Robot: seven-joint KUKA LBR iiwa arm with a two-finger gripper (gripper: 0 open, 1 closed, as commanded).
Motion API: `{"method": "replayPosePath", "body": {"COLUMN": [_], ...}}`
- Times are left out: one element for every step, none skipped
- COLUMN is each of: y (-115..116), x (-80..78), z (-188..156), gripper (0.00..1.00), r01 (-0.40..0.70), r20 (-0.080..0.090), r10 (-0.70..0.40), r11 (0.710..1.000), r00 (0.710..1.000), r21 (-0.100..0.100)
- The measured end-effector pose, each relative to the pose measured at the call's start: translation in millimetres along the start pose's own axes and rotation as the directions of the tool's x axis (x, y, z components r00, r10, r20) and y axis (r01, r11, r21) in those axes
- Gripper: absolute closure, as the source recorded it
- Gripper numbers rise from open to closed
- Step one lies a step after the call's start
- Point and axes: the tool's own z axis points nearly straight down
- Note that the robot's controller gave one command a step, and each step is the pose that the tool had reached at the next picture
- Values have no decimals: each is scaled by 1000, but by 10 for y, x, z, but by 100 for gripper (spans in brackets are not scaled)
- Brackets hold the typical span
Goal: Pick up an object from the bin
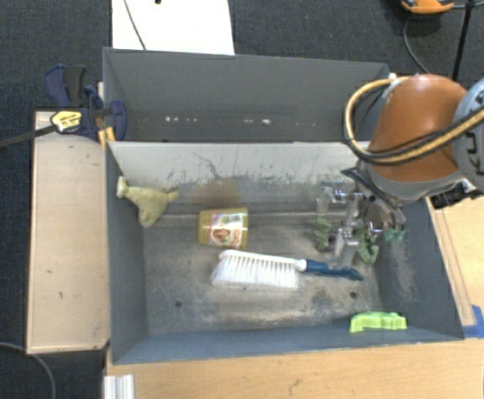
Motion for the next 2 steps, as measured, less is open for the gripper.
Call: {"method": "replayPosePath", "body": {"y": [0,165], "x": [-17,250], "z": [-44,1030], "gripper": [0,100], "r01": [1,-50], "r20": [8,15], "r10": [-1,50], "r11": [1000,999], "r00": [1000,999], "r21": [0,0]}}
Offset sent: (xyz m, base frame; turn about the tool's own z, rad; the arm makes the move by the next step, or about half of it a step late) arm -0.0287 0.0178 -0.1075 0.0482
